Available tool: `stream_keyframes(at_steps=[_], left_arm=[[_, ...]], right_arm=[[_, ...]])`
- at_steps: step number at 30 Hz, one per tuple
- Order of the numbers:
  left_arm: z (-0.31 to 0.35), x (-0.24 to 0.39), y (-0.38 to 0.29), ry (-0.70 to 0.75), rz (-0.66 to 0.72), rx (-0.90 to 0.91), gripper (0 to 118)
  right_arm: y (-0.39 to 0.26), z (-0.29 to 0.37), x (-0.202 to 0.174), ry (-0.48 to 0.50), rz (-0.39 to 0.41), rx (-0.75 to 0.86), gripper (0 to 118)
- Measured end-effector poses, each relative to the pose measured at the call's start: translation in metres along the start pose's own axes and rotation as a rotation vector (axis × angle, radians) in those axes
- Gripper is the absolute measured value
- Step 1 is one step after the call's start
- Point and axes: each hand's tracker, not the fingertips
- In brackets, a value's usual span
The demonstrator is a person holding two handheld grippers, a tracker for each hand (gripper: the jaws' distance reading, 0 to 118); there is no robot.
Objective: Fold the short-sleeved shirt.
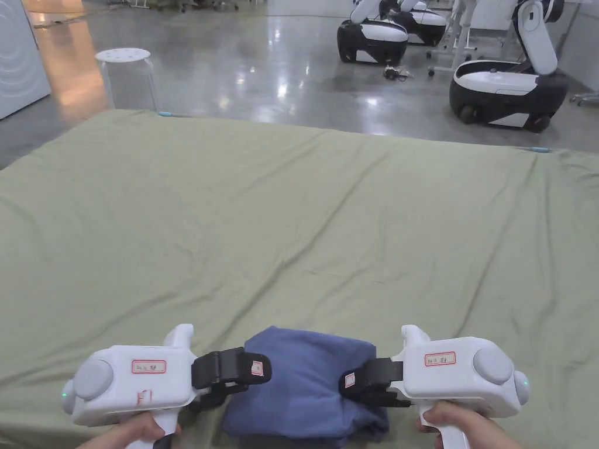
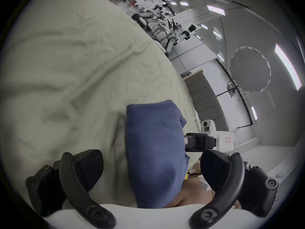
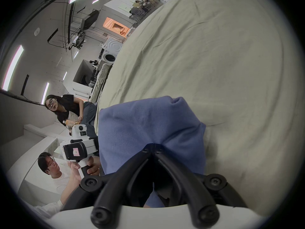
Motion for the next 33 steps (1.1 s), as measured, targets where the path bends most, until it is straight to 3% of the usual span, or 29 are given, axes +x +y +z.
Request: stream_keyframes(at_steps=[3, 5, 7, 9, 11, 13, 15, 19, 23, 25, 26, 27, 30, 31, 33], left_arm=[[-0.02, 0.011, -0.003, -0.07, -0.046, -0.039, 116], [-0.038, 0.018, -0.007, -0.084, -0.006, -0.092, 115], [-0.042, 0.018, -0.003, -0.089, 0.021, -0.103, 102], [-0.038, 0.02, 0.002, -0.039, 0.042, -0.076, 28], [-0.028, 0.009, 0.006, 0.003, 0.011, -0.054, 27], [-0.028, 0.003, 0.005, -0.068, 0.119, -0.116, 27], [-0.028, 0.012, 0.004, -0.04, 0.019, -0.091, 27], [-0.028, 0.018, 0.005, -0.026, 0.029, -0.083, 27], [-0.02, 0.022, 0.008, -0.027, 0.009, -0.082, 27], [-0.014, 0.023, 0.01, 0.004, -0.027, -0.081, 27], [-0.01, 0.023, 0.011, 0.011, -0.03, -0.083, 27], [-0.004, 0.024, 0.011, 0.014, -0.033, -0.081, 27], [0.015, 0.024, 0.015, 0.06, -0.084, -0.067, 27], [0.021, 0.022, 0.016, 0.068, -0.094, -0.062, 27], [0.03, 0.017, 0.018, 0.078, -0.094, -0.059, 27]], right_arm=[[0.0, -0.001, 0.004, 0.016, -0.006, -0.002, 0], [0.0, -0.001, 0.007, 0.033, -0.027, -0.005, 0], [0.001, -0.001, 0.01, 0.044, -0.045, -0.006, 0], [0.0, 0.001, 0.009, 0.044, -0.046, -0.003, 0], [0.0, 0.001, 0.01, 0.045, -0.032, 0.001, 0], [0.0, 0.0, 0.009, 0.061, -0.042, -0.011, 0], [-0.002, -0.001, 0.003, 0.035, -0.015, -0.004, 0], [-0.004, 0.003, 0.001, 0.024, -0.002, 0.015, 0], [-0.009, 0.035, -0.02, 0.042, 0.075, 0.127, 0], [-0.019, 0.081, -0.04, 0.117, 0.144, 0.247, 0], [-0.027, 0.107, -0.053, 0.069, 0.221, 0.32, 0], [-0.043, 0.139, -0.069, -0.045, 0.335, 0.465, 0], [-0.108, 0.211, -0.114, -0.468, 0.576, 0.817, 0], [-0.131, 0.225, -0.123, -0.591, 0.611, 0.939, 0], [-0.169, 0.248, -0.134, -0.729, 0.684, 1.106, 0]])
